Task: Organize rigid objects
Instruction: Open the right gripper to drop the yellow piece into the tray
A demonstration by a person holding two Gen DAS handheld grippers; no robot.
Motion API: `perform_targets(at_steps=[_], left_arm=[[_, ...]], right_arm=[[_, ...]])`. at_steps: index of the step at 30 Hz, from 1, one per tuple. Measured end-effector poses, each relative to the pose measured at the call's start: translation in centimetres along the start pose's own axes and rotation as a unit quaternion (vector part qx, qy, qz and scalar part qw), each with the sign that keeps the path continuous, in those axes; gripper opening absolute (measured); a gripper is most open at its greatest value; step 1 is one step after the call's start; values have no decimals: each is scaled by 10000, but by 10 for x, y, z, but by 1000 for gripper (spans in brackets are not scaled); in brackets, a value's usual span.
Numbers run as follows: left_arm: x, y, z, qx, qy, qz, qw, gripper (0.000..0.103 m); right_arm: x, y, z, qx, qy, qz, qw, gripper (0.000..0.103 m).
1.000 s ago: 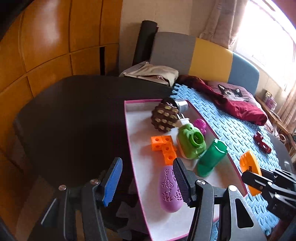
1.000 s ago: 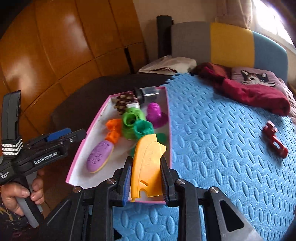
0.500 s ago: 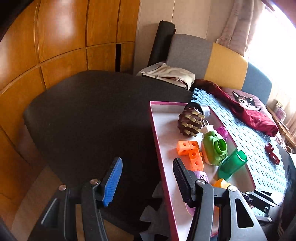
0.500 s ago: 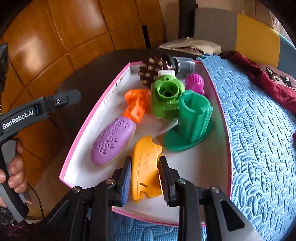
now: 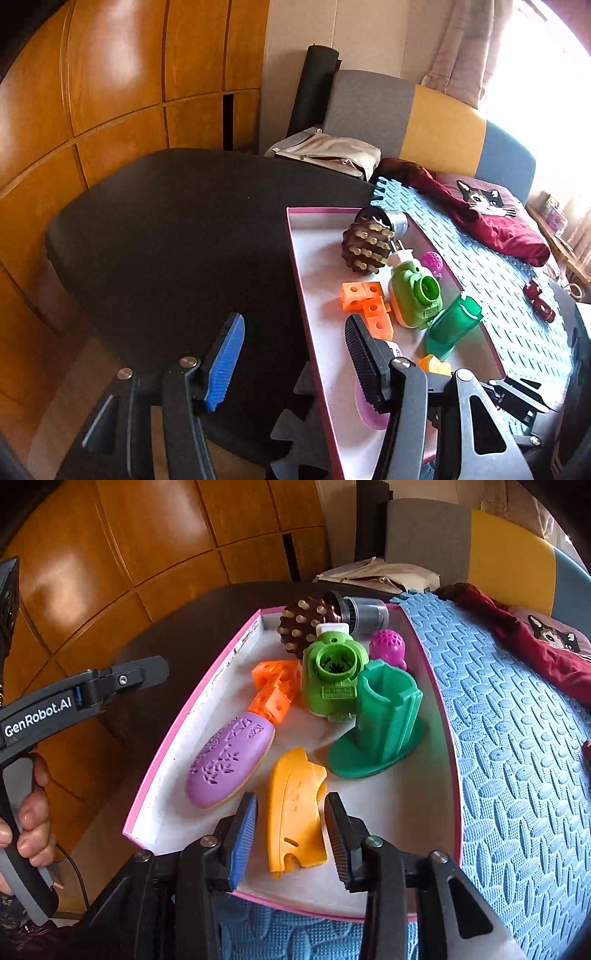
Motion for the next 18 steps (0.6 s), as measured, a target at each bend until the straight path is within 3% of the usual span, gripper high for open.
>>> perform_targets(at_steps=[18], left_arm=[[9,3,16,-226,93,32,9997,58]], right_arm=[[40,-9,13,-38,336,497,9982,41]])
Point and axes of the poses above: each gripper's, at about its wrist camera, not at the fingertips, and x roughly against the way its jaws point, z to its right, y to its underside, the point moved 5 cm from there along -x, roughly the way its jaws point, and after that the axes turned 1 degree about x, right-handed, at the moved point
